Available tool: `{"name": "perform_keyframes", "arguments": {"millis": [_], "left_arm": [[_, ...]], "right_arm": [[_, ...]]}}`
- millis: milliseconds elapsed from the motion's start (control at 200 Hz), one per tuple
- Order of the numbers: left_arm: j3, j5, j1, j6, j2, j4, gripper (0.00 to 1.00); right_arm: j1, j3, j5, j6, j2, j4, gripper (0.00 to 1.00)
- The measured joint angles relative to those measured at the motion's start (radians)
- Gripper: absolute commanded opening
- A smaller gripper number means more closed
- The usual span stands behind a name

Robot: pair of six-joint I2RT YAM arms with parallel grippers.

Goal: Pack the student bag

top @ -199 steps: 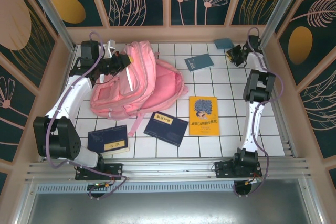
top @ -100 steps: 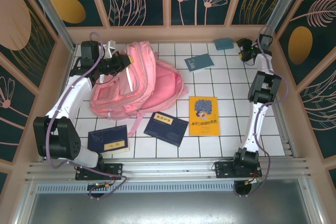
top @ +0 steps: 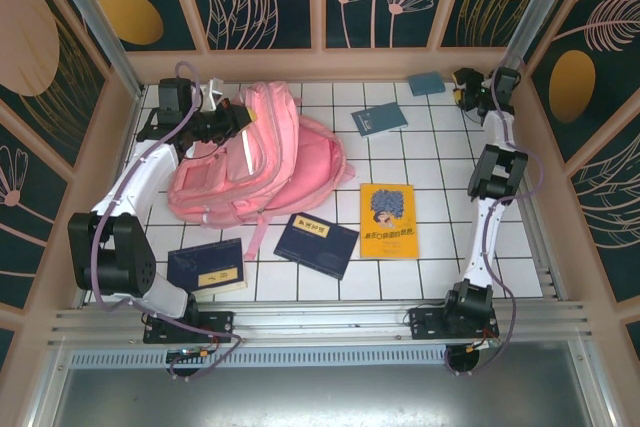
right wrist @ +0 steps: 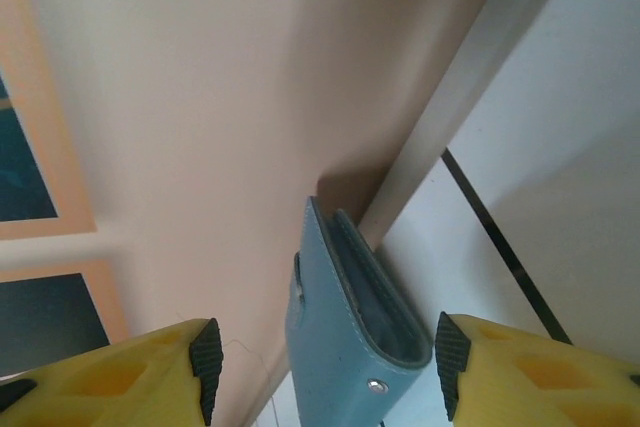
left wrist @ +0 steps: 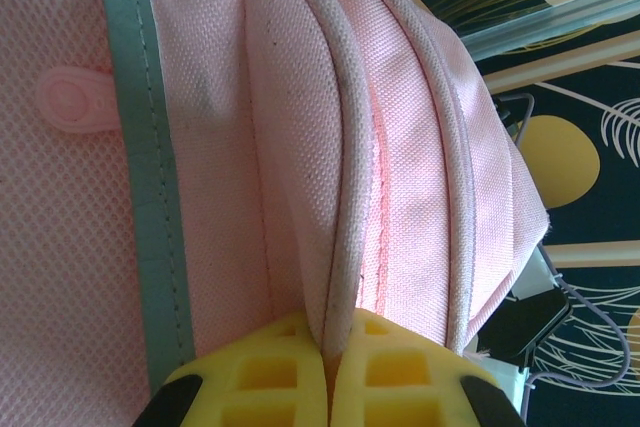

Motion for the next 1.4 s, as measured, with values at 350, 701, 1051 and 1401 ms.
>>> {"name": "perform_keyframes", "arguments": {"millis": [350,701,1051,1401], "left_arm": [[0.0,0.001,0.0,0.0,0.002,0.0,0.0],[0.0,0.006,0.0,-0.018,0.003,0.015,0.0],[0.0,0.039,0.001,-0.056,0.033,0.055,0.0],[0.0,0.038,0.001,-0.064,0.033,0.06,0.0]], "right_arm": [[0.008,0.037,-0.029,0.029,0.044,0.078,0.58],[0.082,-0.529,-0.125,-0.374,-0.313,-0.003,0.5],[0.16,-0.817,-0.063,-0.339,-0.484,0.048,0.47],[0.112,-0.699,0.151,-0.224,-0.445,0.073,0.47]]}}
